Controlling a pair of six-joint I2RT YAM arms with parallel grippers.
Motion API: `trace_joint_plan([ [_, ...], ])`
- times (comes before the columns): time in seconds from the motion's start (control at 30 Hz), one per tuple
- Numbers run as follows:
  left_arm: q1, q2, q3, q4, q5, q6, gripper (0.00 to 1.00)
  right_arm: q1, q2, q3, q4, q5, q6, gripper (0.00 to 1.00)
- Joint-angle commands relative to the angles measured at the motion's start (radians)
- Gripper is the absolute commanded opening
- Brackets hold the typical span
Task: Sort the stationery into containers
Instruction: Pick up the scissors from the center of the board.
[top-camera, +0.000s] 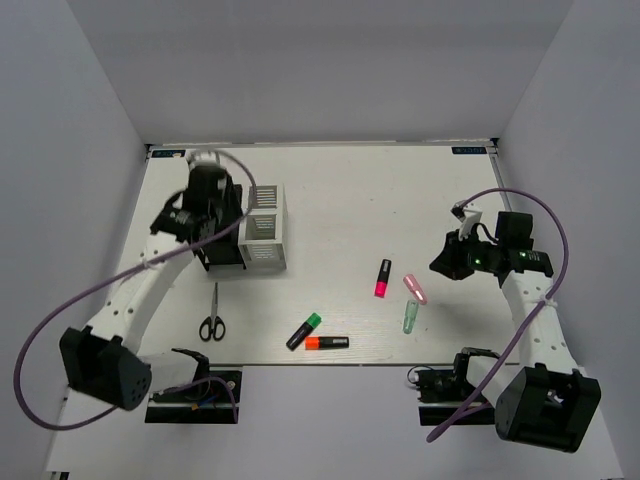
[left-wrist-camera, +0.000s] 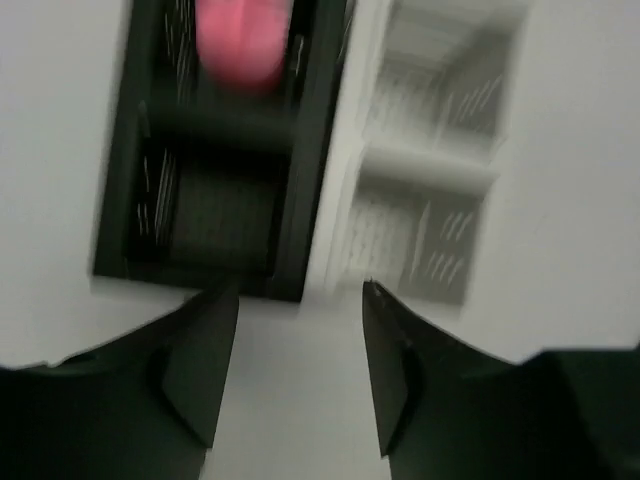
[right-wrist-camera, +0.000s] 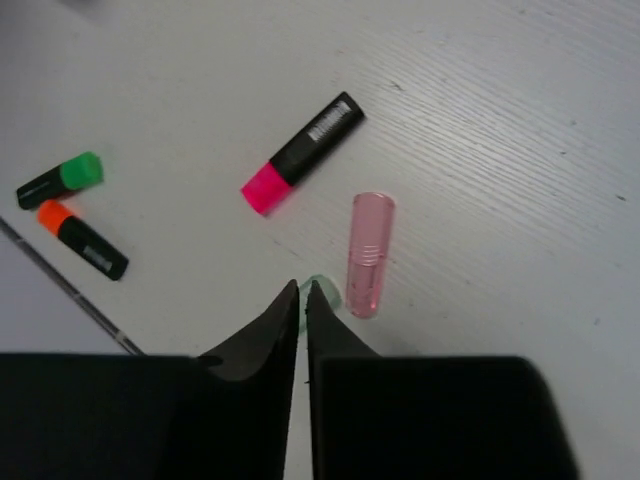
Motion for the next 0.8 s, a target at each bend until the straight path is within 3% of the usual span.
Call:
trace_joint_plan([
  [0.0, -0.025, -0.088, -0.268, -0.415, 0.177, -0.144, 0.65, 0.005, -0.006, 0.058, -0.085, -0.155, -0.076, 0.00],
  [0.03, -0.034, -0.153, -0.310, -0.412, 0.185, -0.198, 0.67, 0.007, -0.011, 0.050, -0.082, -0.160, -0.078, 0.00],
  [0.07, -0.042, -0.184, -0.430, -0.404, 0.209, -0.218, 0.77, 0.008, -0.026, 0.047, -0.085, -0.169, -0.078, 0.00],
  [0.1, -0.051, -0.280, -0.468, -0.394, 0.223, -0.236, 0.77, 0.010, -0.031, 0.047, -0.080, -0.185, -0.075, 0.14],
  [0.13, -0.067, -0.310, -0.499, -0.385, 0.272, -0.294, 0.77, 0.011, -0.032, 0.047, -0.080, -0.189, -0.075, 0.36],
  [0.17, -0.074, -0.336, -0.526, -0.360, 0.284, -0.315, 0.75, 0.011, -0.037, 0.047, -0.083, -0.192, -0.076, 0.51],
  [0.23, -0.088, -0.427, -0.626, -0.349, 0.298, -0.358, 0.63, 0.011, -0.048, 0.047, -0.082, -0.195, -0.079, 0.51],
  [0.27, -0.111, -0.445, -0.655, -0.342, 0.295, -0.367, 0.52, 0.010, -0.066, 0.038, -0.079, -0.195, -0.076, 0.51],
  [0.3, -0.117, -0.470, -0.674, -0.341, 0.289, -0.372, 0.33, 0.011, -0.060, 0.034, -0.079, -0.192, -0.076, 0.51],
  [0.37, -0.125, -0.482, -0.689, -0.354, 0.274, -0.370, 0.26, 0.011, -0.065, 0.026, -0.073, -0.195, -0.076, 0.51],
  [0.77, -0.137, -0.449, -0.748, -0.314, 0.174, -0.309, 0.40, 0.008, -0.057, 0.020, -0.087, -0.198, -0.093, 0.52],
])
